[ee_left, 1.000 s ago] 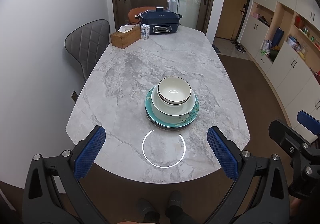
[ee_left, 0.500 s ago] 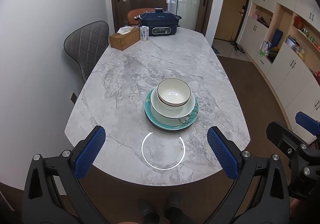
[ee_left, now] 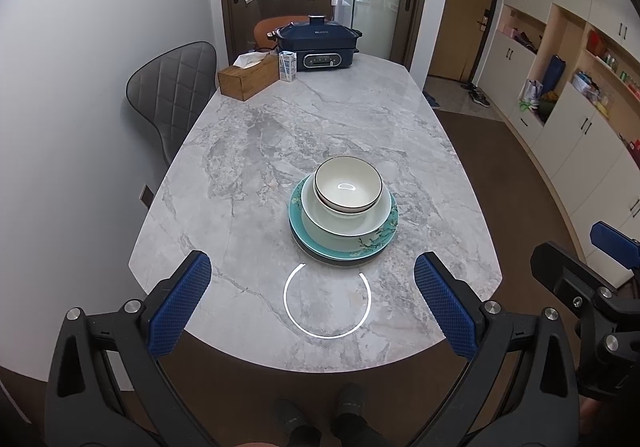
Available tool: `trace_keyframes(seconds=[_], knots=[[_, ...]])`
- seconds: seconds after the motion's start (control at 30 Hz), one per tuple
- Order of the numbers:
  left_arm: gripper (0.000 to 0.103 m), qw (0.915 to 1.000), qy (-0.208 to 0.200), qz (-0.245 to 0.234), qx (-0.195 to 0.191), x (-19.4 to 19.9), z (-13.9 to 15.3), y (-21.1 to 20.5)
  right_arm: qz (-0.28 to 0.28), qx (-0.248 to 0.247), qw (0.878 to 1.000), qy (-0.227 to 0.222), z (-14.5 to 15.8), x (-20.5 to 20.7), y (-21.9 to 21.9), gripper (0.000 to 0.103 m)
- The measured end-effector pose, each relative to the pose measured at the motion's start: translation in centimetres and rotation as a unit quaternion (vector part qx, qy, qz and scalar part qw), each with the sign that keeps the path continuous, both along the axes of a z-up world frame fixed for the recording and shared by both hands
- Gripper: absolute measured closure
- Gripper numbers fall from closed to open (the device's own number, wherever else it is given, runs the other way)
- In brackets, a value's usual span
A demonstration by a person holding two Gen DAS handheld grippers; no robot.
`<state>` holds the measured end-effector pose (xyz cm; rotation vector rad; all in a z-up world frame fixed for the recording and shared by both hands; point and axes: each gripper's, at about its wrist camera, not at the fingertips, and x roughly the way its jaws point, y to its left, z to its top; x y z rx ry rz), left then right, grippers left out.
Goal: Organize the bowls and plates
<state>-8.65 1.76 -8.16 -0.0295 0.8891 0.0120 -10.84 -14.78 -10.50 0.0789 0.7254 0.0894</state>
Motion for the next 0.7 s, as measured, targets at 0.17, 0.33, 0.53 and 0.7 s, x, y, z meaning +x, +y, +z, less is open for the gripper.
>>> trace_keyframes(seconds=[0.17, 0.33, 0.53, 0.7], knots=[[0.0, 1.0, 0.001, 0.001, 0.0, 0.43, -0.32, 0.15, 0.001, 0.0, 1.0, 0.001, 0.01, -0.02, -0.1, 0.0], [0.0, 1.0, 0.001, 0.001, 0.001, 0.6, -0.57, 0.33, 0.001, -0.001, 1.0, 0.0, 0.08, -0.02, -0.08, 0.0], [0.0, 1.0, 0.001, 0.001, 0.001, 0.66, -0.57, 0.36, 0.001, 0.001, 1.0, 0.001, 0.1, 0.04, -0.08, 0.0], [0.0, 1.0, 0.001, -0.001, 0.0, 0.66, -0.61, 0.34, 0.001, 0.0, 1.0, 0.001, 0.15, 0.17, -0.05, 0.0]])
